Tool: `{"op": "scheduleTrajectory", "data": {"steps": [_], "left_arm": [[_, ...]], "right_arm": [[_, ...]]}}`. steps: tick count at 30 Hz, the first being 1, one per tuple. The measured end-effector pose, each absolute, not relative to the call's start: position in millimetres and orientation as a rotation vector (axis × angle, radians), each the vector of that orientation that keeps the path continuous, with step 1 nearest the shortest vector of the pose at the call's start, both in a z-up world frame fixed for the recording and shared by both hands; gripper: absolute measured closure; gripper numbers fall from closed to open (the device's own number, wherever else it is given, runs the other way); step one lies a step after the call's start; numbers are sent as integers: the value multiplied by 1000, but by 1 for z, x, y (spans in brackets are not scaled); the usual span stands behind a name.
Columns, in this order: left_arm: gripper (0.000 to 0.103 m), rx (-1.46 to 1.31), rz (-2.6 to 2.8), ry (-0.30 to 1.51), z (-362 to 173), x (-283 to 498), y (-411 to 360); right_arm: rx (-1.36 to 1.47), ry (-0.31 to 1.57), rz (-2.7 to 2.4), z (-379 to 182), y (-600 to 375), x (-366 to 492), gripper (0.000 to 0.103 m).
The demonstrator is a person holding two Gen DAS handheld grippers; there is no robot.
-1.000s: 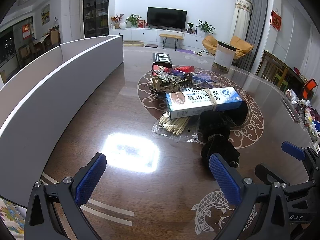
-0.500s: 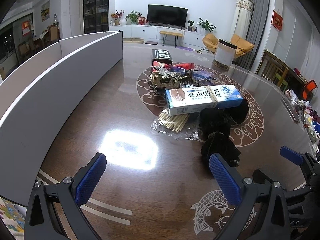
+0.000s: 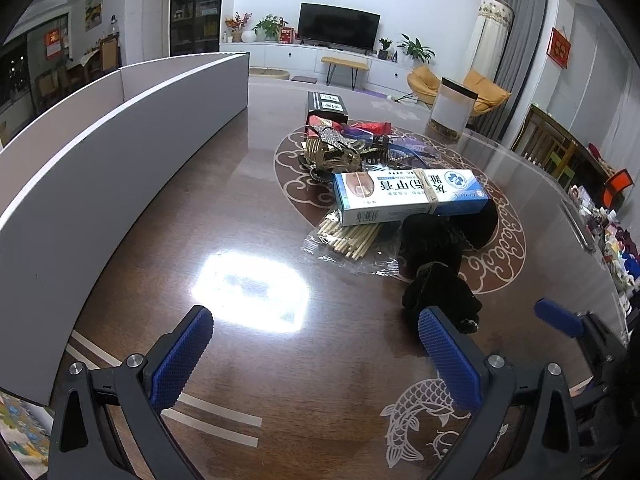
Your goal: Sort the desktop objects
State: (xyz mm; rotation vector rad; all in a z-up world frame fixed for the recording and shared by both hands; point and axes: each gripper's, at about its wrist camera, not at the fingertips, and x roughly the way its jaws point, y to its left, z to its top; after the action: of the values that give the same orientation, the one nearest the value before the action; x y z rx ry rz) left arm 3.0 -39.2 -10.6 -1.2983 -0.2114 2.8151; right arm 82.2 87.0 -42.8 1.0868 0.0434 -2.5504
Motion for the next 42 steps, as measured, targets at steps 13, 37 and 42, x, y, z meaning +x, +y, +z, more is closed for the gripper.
{"op": "scheduleTrajectory", "data": {"steps": [13, 37, 42], "left_arm": [[0, -1292, 2809, -227, -10, 4, -39], [0, -1270, 2807, -185, -7, 7, -33], [0, -1270, 2803, -157, -7, 7, -29]], "right_arm": [[1048, 83, -2577, -46, 82, 86, 0], [1094, 88, -2530, -57, 81, 82, 0], [1090, 72, -2545, -56, 81, 82, 0]]}}
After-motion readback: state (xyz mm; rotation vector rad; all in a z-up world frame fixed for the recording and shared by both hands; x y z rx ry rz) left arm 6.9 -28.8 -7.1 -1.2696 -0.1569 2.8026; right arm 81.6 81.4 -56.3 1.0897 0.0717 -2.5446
